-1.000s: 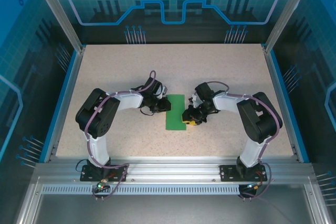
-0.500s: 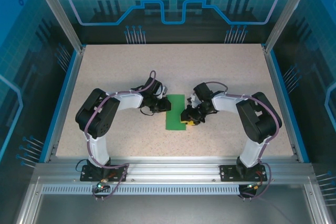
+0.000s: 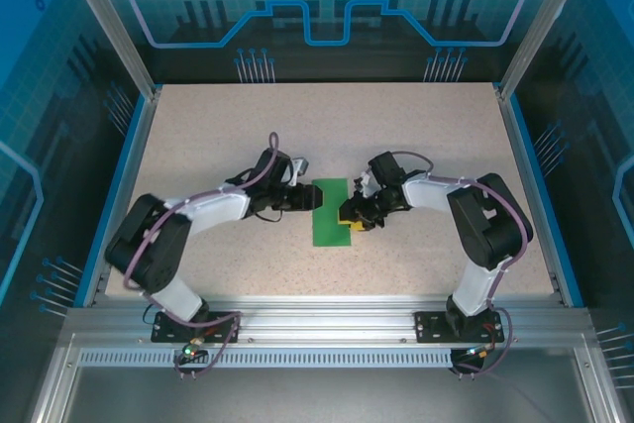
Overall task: Fold a paper plane with a square sheet of paper (fold left side to right side)
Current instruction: Fold the triangle a second time at the center of the table.
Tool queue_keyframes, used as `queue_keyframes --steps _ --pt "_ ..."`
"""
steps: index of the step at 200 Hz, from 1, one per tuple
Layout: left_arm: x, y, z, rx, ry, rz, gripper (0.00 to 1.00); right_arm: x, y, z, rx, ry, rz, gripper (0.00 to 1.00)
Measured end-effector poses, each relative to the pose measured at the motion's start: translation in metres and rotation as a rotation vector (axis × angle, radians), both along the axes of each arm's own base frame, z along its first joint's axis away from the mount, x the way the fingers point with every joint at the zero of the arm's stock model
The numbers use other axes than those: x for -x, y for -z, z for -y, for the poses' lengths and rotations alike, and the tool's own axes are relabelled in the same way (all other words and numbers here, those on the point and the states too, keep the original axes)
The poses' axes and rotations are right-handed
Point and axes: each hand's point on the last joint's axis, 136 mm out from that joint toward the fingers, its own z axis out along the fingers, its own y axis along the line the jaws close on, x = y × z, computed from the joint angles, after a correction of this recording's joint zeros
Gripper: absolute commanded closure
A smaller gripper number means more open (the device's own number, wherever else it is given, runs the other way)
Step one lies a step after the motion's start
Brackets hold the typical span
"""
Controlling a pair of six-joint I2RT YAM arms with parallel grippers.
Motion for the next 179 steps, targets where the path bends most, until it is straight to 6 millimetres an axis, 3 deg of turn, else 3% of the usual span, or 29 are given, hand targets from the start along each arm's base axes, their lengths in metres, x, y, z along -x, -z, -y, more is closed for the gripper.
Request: queue_keyframes --steps 39,77,124,179 --pt "0.028 -0.036 0.003 -0.014 0.08 0.185 0.35 -0.019 -0.01 -0.003 -0.033 0.021 0.013 0.67" --pt "0.058 -0.048 0.019 -0.057 0.195 0.289 0.3 -0.033 -0.013 -0.006 -0.049 0.033 0.012 0.67" --pt "0.09 -0.031 0.04 -0.193 0.339 0.326 0.26 -0.043 -0.024 -0.01 -0.072 0.041 0.021 0.67" --pt "0.098 -0.011 0.069 -0.355 0.441 0.362 0.19 -0.046 -0.029 -0.012 -0.082 0.046 0.01 0.68"
